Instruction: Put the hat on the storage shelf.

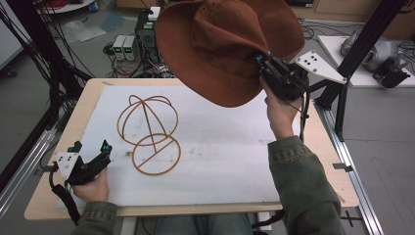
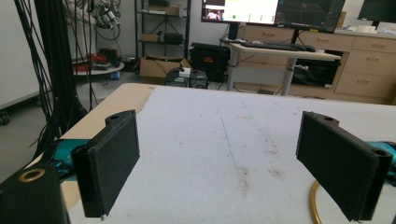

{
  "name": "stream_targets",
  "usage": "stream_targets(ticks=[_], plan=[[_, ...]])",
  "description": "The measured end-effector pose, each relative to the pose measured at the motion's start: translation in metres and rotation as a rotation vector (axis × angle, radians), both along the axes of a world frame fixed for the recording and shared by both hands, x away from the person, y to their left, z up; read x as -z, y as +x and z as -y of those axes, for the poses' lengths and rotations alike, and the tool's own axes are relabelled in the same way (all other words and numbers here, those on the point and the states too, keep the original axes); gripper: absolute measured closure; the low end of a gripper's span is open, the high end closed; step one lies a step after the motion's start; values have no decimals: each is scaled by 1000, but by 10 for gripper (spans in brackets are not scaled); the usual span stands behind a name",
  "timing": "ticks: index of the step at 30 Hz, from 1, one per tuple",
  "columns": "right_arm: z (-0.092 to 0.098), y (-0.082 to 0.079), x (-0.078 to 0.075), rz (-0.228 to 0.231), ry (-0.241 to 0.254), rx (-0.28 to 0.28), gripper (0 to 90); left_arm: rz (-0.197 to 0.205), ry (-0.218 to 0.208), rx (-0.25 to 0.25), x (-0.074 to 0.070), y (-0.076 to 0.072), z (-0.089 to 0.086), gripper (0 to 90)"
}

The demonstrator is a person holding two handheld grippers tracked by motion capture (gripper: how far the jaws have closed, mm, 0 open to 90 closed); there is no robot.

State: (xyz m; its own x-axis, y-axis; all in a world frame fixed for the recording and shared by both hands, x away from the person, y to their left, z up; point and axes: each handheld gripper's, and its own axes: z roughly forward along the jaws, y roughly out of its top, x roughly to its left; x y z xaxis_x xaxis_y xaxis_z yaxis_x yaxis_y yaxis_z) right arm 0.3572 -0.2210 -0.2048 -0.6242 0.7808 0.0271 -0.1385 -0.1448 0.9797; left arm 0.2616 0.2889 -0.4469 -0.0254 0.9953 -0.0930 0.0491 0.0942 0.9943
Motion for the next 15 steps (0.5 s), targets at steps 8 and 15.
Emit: stream_targets(ticks=[8, 15], plan=[[-34, -21, -22, 8, -4, -125, 886, 5, -9, -6, -1, -2, -3, 135], [-69, -33, -28, 4, 38, -237, 885, 9, -24, -17, -1, -3, -7, 136]])
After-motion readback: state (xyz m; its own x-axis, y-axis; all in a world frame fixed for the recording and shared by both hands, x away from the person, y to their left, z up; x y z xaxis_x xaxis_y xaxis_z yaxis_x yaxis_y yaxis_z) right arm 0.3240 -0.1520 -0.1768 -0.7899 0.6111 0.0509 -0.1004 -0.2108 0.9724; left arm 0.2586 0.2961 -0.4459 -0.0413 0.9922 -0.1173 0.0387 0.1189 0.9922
